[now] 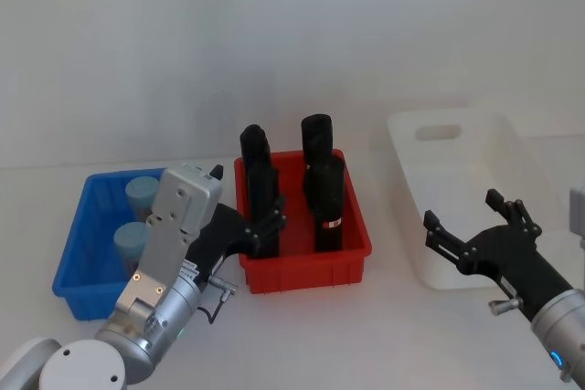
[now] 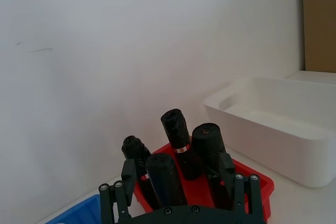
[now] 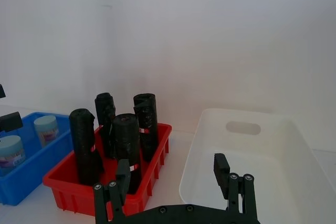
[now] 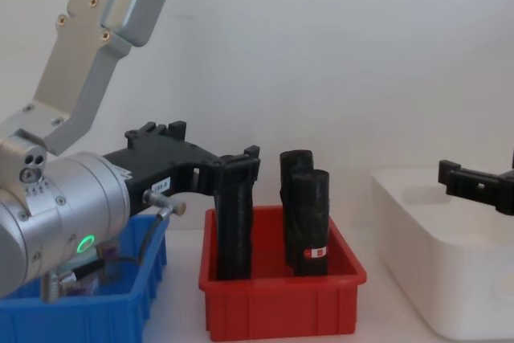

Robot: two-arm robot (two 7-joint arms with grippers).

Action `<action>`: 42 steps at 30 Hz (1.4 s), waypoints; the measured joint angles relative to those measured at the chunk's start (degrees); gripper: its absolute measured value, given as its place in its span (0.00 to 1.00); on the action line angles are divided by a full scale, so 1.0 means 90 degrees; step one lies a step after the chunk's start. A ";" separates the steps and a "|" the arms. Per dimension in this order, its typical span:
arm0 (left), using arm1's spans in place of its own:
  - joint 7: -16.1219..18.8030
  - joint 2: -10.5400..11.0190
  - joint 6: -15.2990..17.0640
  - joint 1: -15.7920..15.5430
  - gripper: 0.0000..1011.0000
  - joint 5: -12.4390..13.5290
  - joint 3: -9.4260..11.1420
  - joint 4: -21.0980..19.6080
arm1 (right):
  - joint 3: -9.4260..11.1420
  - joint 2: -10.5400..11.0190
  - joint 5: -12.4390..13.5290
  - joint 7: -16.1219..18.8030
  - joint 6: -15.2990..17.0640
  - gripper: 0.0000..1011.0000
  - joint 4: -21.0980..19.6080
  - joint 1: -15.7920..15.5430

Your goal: Pick the cotton swabs from the blue box and place them into the white box.

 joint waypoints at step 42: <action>-0.0467 0.0196 0.0672 -0.0383 0.99 -0.0939 -0.0585 0.0588 | 0.0000 0.0000 0.0000 0.0000 0.0000 0.99 0.0000 0.0000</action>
